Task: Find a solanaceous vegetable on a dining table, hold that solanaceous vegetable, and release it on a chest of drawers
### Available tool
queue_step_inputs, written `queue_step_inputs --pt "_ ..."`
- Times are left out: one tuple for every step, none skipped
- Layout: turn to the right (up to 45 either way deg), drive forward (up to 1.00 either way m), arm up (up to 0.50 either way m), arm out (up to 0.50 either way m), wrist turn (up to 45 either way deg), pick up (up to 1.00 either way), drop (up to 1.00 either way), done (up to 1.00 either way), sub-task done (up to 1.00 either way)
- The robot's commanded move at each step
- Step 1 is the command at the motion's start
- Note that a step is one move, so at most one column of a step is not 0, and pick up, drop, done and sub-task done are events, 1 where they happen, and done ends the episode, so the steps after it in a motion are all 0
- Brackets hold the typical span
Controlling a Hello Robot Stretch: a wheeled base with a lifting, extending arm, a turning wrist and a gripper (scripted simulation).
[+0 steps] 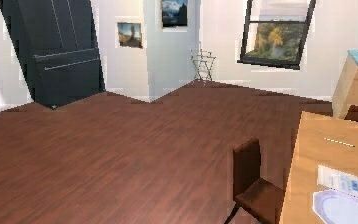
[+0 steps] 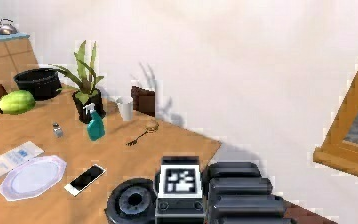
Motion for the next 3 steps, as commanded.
queue_step_inputs --pt "-45.0 0.00 0.00 0.00 0.0 0.00 0.00 0.00 0.00" --pt "-45.0 0.00 0.00 0.00 0.0 0.00 0.00 0.00 0.00" --pt "0.0 0.25 0.00 0.00 0.0 0.00 0.00 0.00 0.00"
